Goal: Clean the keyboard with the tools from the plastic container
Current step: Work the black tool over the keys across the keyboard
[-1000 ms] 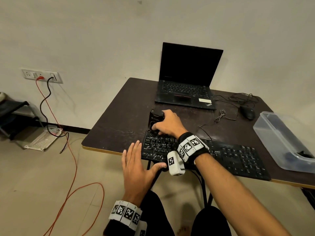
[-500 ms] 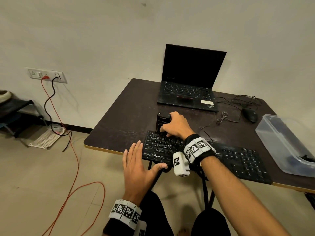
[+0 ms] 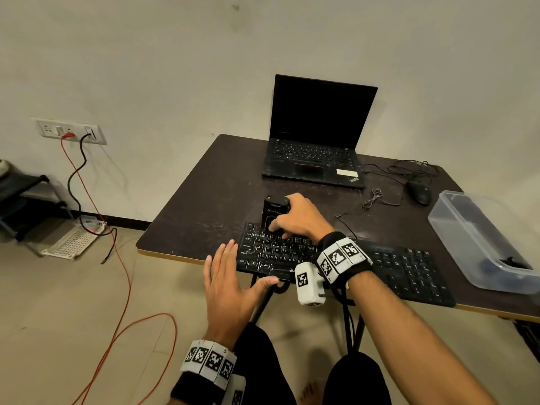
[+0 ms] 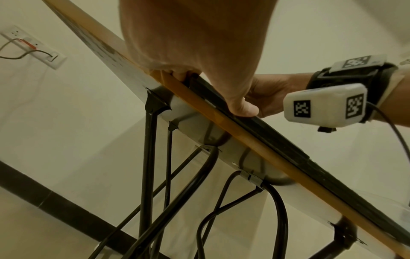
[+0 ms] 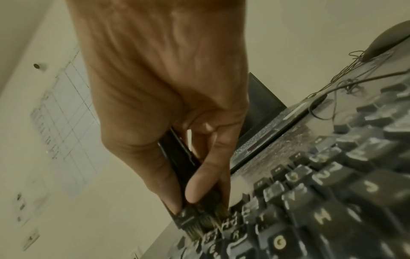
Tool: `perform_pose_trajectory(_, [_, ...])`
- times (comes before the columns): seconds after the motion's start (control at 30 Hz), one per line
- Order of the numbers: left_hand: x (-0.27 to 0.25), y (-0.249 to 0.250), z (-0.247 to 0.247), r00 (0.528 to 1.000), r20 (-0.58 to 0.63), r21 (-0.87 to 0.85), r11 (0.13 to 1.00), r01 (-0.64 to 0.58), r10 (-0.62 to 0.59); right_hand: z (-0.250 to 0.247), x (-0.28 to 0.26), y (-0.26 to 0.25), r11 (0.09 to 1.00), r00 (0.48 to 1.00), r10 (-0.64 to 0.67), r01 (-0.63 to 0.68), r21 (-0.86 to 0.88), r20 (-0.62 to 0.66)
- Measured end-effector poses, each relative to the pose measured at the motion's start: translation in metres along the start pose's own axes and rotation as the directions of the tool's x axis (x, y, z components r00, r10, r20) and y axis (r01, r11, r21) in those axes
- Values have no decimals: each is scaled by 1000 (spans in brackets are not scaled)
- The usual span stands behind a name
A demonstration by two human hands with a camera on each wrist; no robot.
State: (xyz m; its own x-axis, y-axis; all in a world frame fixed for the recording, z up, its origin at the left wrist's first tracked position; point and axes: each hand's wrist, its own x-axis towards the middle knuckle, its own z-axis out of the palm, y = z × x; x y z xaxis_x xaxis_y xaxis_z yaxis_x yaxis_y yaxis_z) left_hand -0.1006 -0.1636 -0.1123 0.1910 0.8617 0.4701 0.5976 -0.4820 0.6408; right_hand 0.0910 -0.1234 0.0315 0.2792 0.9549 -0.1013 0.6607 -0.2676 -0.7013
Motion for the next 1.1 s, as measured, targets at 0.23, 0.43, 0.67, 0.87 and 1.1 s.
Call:
perform_pose_trajectory(0.23, [0,1,-2,1000,14,9,1000,6,-6,3,-3,1,1000,1000,-9,9,-16,-24])
perform_pose_trajectory(0.43, [0,3,-4,1000,26,18,1000,14,-15,-2,-4,2,999,999,1,-2,-36,-32])
perform_pose_trajectory(0.67, [-1,5,-3,999,27,40,999,16,-17,-17,-10,10,997,998,52,-54,-55,-37])
perform_pose_trajectory(0.87, [-3,5,-1,1000,21,36,999,19,-19,-26,-18,21,997,997,38,-42,-62,-63])
perform_pose_trajectory(1.1, [-2,6,-2,999,30,48,999,26,-27,-30,-22,30,995,995,26,-34,-89,-93])
